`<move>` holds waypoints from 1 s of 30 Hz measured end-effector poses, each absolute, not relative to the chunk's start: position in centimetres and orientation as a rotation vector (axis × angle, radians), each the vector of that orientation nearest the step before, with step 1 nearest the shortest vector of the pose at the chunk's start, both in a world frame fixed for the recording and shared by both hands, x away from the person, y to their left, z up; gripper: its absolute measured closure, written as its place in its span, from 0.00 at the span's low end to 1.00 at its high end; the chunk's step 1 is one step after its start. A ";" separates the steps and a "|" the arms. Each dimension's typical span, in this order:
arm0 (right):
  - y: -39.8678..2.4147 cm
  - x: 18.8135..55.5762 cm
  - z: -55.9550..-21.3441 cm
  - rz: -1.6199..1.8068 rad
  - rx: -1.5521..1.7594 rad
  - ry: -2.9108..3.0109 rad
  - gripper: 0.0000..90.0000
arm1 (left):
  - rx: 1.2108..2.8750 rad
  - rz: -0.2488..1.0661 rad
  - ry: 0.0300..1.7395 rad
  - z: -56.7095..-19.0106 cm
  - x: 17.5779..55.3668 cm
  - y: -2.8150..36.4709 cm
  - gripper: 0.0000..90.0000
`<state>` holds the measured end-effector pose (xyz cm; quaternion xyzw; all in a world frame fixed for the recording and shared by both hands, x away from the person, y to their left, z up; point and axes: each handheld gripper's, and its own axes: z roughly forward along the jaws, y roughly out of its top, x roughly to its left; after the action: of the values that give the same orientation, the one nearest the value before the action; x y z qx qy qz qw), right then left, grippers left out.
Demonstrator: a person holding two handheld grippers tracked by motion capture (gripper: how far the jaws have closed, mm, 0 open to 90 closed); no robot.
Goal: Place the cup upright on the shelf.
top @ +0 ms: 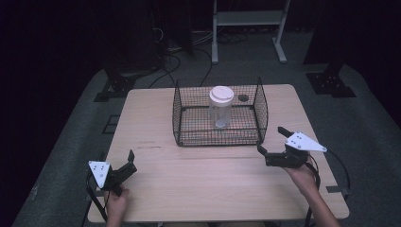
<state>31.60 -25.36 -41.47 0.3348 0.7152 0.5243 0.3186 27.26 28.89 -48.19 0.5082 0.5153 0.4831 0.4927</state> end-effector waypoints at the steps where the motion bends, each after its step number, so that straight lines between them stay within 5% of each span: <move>1: -25.5 31.5 -41.6 1.377 0.885 1.879 0.03 | 1.233 1.173 1.250 -48.2 27.3 28.9 0.00; 30: -27.3 29.4 -44.5 1.354 0.952 1.876 0.03 | 1.242 1.178 1.246 -48.2 27.3 28.8 0.00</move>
<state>29.45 -27.29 -44.49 0.3612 0.7117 0.5138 0.3146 27.26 28.77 -48.18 0.5113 0.5129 0.4851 0.4901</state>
